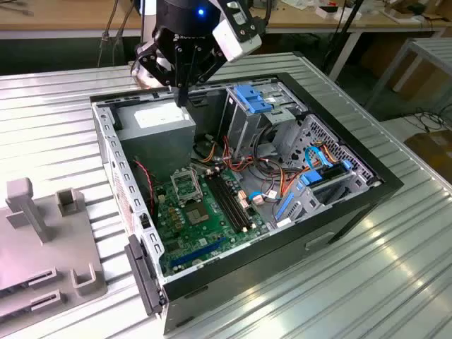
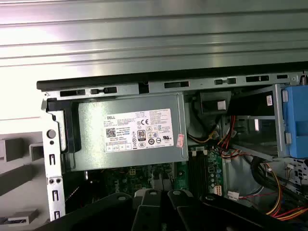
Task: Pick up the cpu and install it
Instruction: 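Reach for the cpu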
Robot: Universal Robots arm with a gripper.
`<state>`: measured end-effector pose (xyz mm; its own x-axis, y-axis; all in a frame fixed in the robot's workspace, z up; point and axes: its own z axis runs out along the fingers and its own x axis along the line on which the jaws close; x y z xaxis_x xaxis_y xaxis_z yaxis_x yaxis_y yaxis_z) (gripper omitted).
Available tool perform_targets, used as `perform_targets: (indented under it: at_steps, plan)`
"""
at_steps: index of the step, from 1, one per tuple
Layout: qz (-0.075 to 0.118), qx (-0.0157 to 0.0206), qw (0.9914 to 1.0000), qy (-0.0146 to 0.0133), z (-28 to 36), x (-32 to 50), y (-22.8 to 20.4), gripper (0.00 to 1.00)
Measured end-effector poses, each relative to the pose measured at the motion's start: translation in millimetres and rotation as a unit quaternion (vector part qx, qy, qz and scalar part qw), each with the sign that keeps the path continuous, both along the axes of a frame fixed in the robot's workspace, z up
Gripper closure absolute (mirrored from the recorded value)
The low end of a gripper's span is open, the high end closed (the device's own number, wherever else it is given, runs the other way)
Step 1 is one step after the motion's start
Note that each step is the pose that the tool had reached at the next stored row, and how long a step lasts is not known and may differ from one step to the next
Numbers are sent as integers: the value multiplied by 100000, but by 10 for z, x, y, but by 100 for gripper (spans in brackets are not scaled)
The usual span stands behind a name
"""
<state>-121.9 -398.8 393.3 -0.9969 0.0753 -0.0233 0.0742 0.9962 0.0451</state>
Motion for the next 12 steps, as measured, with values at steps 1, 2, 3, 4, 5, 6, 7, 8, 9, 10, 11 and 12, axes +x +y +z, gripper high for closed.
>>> perform_targets:
  at_steps: [1,2,3,4,5,6,7,8,9,10,11,12]
  plan:
    - [-1,3,100000,-4,0,0,0,90]
    - [-1,0,100000,-1,0,0,0,90]
    - [0,3,100000,-2,0,0,0,90]
    - [1,3,100000,-1,0,0,0,90]
    - [-1,2,100000,-2,0,0,0,90]
    - [-1,-3,100000,-1,0,-7,0,90]
    - [-1,3,100000,-4,0,-10,0,90]
    - [-2,1,100000,-1,0,-15,0,90]
    - [-2,-1,100000,0,0,-23,0,90]
    - [-1,1,100000,-1,0,-27,0,90]
    - [-1,-3,100000,-1,0,-31,0,90]
    - [-1,1,100000,0,0,-36,0,90]
